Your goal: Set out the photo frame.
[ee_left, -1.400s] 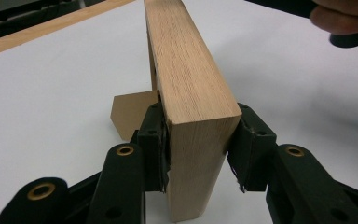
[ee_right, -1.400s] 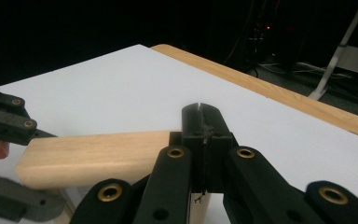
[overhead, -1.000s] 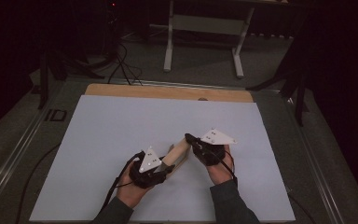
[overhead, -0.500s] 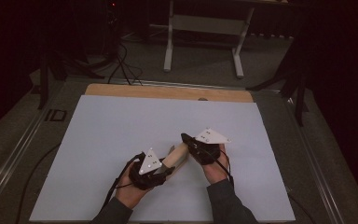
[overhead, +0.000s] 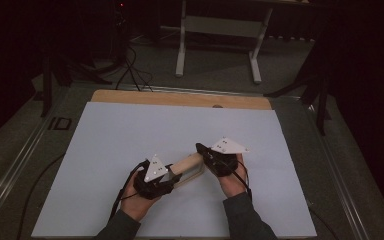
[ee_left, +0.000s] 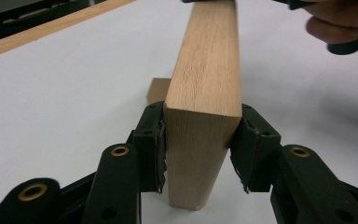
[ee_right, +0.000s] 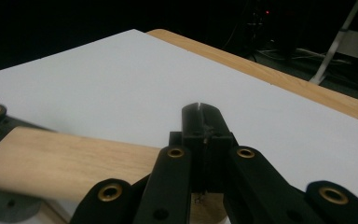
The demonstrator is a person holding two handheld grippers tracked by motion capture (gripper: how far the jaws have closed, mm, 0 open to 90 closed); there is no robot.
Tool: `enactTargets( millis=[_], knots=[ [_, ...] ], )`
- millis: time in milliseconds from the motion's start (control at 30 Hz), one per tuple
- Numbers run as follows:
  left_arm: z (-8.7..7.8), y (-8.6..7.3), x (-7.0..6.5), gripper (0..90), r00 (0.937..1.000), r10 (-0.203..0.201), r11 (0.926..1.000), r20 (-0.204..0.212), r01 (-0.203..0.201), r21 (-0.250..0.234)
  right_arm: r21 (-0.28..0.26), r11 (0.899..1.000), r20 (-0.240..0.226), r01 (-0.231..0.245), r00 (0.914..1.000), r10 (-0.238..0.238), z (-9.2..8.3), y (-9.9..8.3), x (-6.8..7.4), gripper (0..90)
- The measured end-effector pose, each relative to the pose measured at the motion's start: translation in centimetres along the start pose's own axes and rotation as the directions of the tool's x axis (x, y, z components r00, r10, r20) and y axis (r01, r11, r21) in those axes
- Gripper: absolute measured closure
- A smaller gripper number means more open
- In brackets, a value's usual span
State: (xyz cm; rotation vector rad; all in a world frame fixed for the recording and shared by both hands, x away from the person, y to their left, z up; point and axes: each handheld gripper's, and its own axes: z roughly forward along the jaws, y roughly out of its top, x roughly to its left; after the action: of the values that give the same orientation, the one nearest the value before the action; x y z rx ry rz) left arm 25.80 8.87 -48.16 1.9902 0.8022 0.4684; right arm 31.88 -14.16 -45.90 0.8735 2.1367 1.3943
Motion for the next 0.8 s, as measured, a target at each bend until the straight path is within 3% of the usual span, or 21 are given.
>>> enactTargets(
  millis=[333,800],
  knots=[
    [0.10,-0.10,0.33,55.3,0.9994,-0.026,0.9996,-0.023,0.026,-0.008,0.003,1.000,-0.008,0.006,1.0000,-0.006,-0.33,0.02,0.17,89.6],
    [0.24,0.00,0.24,53.2,0.9944,-0.034,0.9994,-0.100,0.033,-0.006,0.012,1.000,0.002,-0.003,1.0000,0.003,-0.57,0.01,0.20,89.8]
  ],
)
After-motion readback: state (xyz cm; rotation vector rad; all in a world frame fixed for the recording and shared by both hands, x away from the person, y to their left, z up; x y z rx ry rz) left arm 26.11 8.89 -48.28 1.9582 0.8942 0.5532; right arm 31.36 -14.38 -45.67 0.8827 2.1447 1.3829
